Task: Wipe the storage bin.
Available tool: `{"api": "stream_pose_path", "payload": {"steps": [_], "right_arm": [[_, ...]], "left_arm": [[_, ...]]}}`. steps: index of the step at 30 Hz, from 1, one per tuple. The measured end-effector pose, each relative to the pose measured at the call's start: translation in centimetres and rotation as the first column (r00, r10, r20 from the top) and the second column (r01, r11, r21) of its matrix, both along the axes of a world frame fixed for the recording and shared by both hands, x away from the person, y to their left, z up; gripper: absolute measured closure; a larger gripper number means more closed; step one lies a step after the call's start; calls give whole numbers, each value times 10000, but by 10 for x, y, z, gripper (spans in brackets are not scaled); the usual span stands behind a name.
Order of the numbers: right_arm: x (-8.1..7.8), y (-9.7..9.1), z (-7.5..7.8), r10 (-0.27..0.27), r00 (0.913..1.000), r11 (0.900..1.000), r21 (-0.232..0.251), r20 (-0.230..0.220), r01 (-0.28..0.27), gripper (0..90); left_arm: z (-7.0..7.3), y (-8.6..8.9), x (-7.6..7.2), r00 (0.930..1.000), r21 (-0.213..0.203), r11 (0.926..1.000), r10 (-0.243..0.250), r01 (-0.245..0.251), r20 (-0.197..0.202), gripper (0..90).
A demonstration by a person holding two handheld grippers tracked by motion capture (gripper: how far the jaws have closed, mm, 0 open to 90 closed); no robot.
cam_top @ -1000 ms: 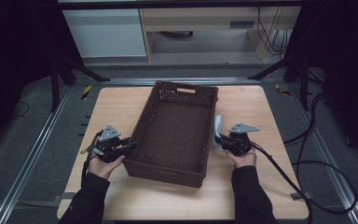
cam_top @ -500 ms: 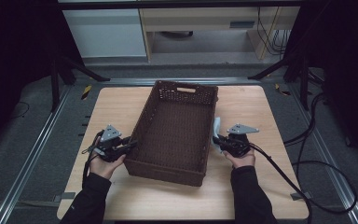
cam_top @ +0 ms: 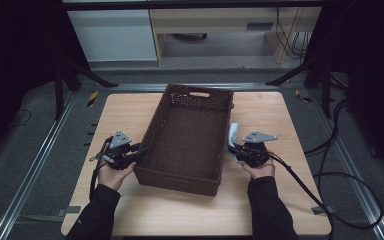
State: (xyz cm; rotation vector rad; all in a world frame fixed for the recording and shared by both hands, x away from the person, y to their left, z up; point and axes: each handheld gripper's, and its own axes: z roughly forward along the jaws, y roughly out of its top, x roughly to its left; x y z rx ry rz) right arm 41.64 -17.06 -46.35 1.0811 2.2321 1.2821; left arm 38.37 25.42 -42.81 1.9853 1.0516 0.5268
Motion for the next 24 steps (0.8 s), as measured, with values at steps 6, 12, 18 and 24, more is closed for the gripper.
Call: {"api": "stream_pose_path", "payload": {"steps": [6, 12, 18, 24], "right_arm": [[0, -1, -31, -184, 9958, 9993, -349, -896, 153, 807], [-5, 2, -24, 112, 9969, 9999, -88, -778, -120, 807], [-14, -4, 17, 246, 9994, 9978, 614, 251, -261, 807], [-20, 0, 29, 479, 9975, 9984, 287, 524, -495, 807]], "left_arm": [[0, 0, 1, 10000, 21, 10000, -31, 31, -1, 670], [0, 0, 1, 10000, 4, 10000, -29, 29, -7, 670], [-1, 0, 3, 10000, 41, 10000, 24, -24, 41, 669], [-1, -1, 7, 10000, 79, 9999, 88, -88, 47, 669]]}}
